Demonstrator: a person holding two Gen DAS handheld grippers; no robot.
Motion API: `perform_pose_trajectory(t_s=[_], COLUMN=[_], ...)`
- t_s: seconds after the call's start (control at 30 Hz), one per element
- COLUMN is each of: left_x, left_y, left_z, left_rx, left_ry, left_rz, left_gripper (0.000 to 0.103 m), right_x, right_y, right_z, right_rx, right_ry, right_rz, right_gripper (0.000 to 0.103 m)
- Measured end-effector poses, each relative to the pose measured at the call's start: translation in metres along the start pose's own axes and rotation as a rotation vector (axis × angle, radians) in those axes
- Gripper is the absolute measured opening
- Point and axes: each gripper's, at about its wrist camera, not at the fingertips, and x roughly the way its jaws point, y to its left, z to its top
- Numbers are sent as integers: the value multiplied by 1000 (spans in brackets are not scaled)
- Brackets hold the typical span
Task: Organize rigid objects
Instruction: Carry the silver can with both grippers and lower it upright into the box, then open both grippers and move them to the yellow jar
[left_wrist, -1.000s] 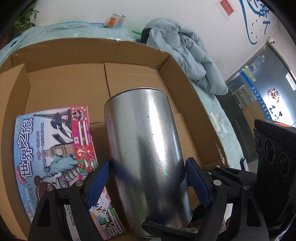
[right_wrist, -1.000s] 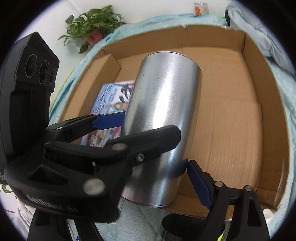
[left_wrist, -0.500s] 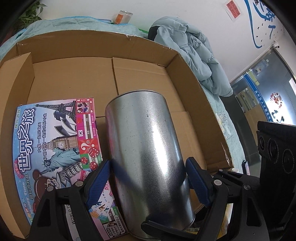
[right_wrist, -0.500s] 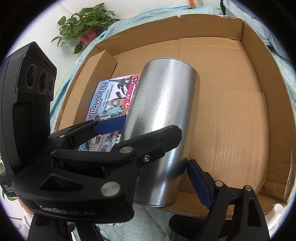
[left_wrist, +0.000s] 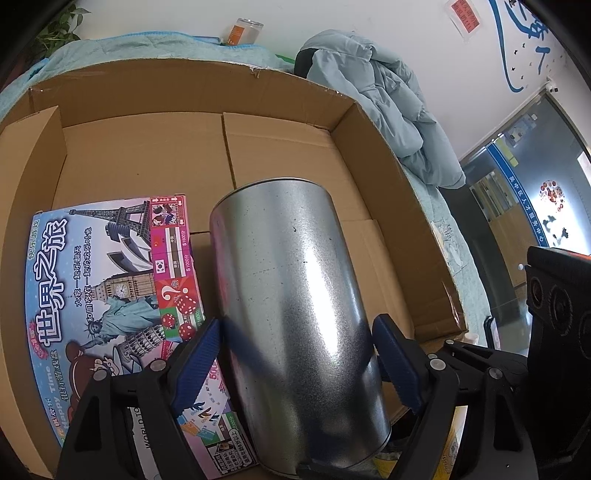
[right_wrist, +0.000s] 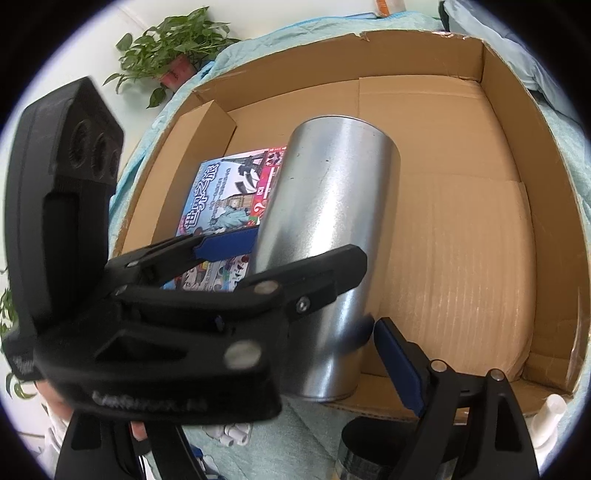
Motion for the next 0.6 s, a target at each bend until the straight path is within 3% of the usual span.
perform_pose_trajectory(t_s=[0.13, 0.3, 0.6], left_x=[0, -3, -33], left_y=[0, -1, 4], left_z=[0, 0, -7], left_rx=[0, 14, 34], left_ry=[0, -7, -89], left_rz=[1, 15, 35], left_gripper=[83, 83, 83], right_x=[-3, -3, -11], right_y=[0, -3, -7], right_z=[-3, -3, -9], right_rx=[-32, -23, -8], right_ry=[2, -27, -72], right_rz=[8, 15, 46], right_gripper=[77, 77, 77])
